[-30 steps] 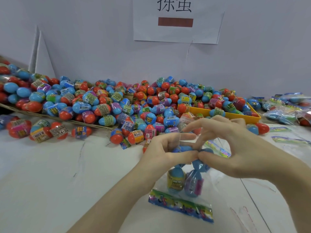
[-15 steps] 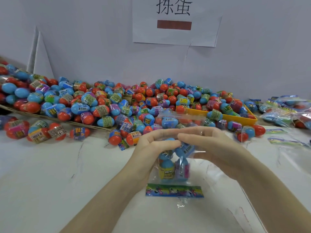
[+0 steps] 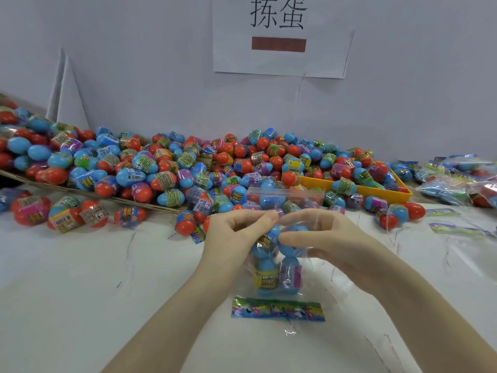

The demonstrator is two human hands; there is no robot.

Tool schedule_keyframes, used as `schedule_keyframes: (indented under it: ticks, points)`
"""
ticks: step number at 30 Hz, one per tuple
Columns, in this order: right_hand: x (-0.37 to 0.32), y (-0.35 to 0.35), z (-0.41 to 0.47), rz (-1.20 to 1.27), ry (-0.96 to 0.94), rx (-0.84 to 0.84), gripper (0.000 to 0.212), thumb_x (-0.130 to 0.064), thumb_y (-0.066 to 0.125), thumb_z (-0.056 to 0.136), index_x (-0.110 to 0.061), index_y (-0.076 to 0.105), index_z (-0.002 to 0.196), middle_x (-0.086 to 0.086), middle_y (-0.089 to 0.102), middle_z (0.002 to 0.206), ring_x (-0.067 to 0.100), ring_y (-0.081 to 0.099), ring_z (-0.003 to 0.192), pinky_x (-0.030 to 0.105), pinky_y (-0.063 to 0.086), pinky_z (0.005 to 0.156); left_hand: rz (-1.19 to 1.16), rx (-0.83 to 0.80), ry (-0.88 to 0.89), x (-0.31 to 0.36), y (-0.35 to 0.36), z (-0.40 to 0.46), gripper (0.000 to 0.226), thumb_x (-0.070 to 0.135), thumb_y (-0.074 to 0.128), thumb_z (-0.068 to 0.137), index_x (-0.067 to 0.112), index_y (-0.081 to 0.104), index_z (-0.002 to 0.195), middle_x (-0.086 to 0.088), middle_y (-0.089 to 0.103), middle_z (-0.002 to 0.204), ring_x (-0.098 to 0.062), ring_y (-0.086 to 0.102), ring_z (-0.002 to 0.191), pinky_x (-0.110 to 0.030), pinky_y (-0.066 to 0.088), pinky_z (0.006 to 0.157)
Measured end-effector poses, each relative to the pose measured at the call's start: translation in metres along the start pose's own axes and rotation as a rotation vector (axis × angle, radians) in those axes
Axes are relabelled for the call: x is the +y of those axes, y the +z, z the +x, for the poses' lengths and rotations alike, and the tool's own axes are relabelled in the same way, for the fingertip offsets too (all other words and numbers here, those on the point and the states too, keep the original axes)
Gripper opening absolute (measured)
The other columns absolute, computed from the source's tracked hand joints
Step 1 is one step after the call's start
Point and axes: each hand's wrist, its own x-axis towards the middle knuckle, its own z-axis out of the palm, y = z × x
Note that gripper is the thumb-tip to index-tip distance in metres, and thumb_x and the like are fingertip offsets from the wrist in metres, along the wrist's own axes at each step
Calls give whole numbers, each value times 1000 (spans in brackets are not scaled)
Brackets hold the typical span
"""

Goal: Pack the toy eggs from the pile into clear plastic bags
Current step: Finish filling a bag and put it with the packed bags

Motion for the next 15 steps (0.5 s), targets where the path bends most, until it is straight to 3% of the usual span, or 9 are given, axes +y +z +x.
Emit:
schedule_keyframes:
  ticks: [1,2,5,10,12,15]
  points:
    - [-1,3,0,28,-8,21,17,-20,80,62,-26,72,76,-10,71,76,2,66,70,15,52,59,1,-6,-14,1,0,0,9,29,69,69,20,74,70,6,70,68,-2,64,65,-13,47,54]
    - [1,5,1,40,-29,44,15,-10,76,66,-24,72,68,-9,71,72,1,65,66,15,51,58,26,-17,-26,0,1,0,21,38,69,63,20,74,73,3,71,73,-4,64,68,-15,48,56]
    - [4,8,2,69,-62,86,22,1,64,69,-20,70,64,-4,67,66,4,61,64,22,48,63,140,-72,-82,0,1,0,47,51,67,52,23,72,89,2,70,83,-1,63,68,-17,51,53]
    - [6,13,3,155,-71,130,21,11,56,71,-9,62,70,0,62,61,4,60,56,17,47,50,139,-101,-71,0,-1,0,22,30,70,68,14,75,82,2,73,75,-5,66,71,-17,53,61]
    - [3,9,3,112,-62,77,19,4,66,69,-14,65,77,-3,67,68,3,63,61,18,50,57,90,-63,-69,0,-2,1,9,22,69,74,16,75,77,4,72,71,-4,65,67,-17,51,55]
    - [-2,-8,-1,21,-42,-12,38,-35,74,57,-28,69,94,-12,72,91,2,66,82,24,52,74,-9,-8,-100,2,-3,3,11,14,67,78,17,75,70,5,71,67,-3,64,61,-15,47,47]
